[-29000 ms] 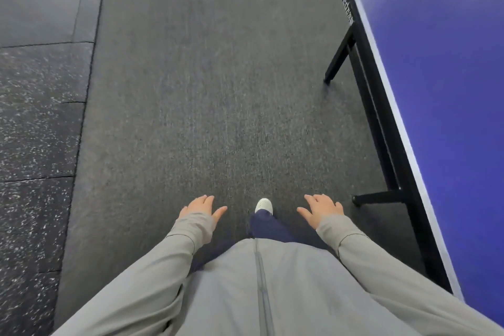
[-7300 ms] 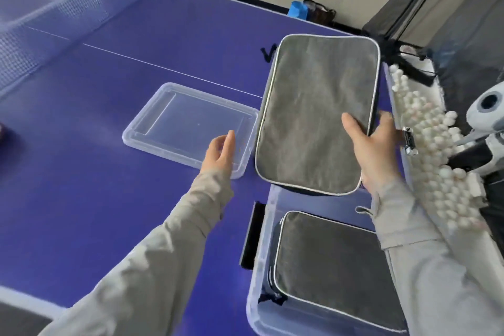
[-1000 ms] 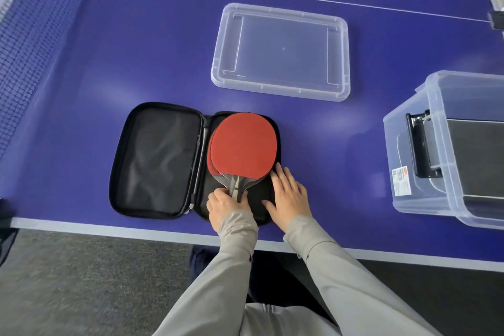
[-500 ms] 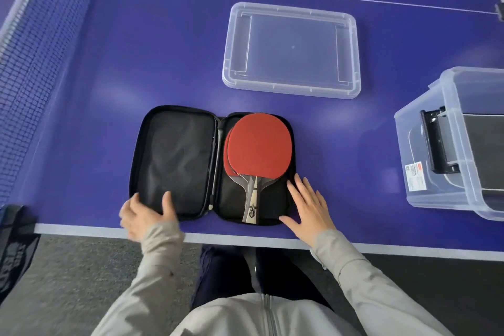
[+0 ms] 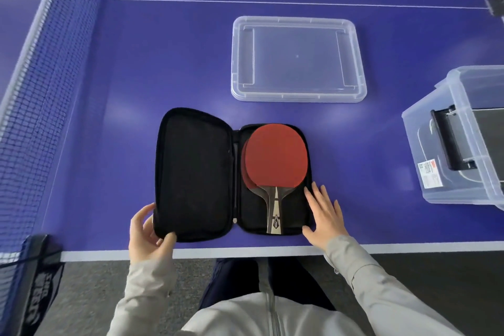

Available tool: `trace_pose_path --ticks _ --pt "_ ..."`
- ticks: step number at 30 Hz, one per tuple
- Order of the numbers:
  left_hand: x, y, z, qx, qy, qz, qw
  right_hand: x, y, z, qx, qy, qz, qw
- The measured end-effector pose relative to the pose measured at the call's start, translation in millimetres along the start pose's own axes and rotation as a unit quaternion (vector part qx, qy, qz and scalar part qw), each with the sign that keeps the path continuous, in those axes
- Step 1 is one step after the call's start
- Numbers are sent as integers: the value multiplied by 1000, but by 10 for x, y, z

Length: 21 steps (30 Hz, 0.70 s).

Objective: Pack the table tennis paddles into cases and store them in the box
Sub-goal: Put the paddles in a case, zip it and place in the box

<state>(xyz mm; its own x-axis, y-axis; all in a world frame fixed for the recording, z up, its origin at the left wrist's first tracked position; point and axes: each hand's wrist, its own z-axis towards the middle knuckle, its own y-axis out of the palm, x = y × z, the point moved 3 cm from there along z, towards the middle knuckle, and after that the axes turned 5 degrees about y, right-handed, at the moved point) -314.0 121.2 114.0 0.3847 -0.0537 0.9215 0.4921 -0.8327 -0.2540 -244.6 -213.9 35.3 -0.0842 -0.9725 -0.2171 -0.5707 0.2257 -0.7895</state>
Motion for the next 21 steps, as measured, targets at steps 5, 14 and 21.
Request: trace_pose_path --ticks 5,14,21 --pt "438 576 -354 -156 182 67 969 -106 -194 -104 35 -1 183 983" --pt "287 1668 -641 -334 315 205 865 -493 -731 -170 103 43 472 874" --pt "37 1433 155 -150 13 236 960 -193 -528 85 104 176 413 887"
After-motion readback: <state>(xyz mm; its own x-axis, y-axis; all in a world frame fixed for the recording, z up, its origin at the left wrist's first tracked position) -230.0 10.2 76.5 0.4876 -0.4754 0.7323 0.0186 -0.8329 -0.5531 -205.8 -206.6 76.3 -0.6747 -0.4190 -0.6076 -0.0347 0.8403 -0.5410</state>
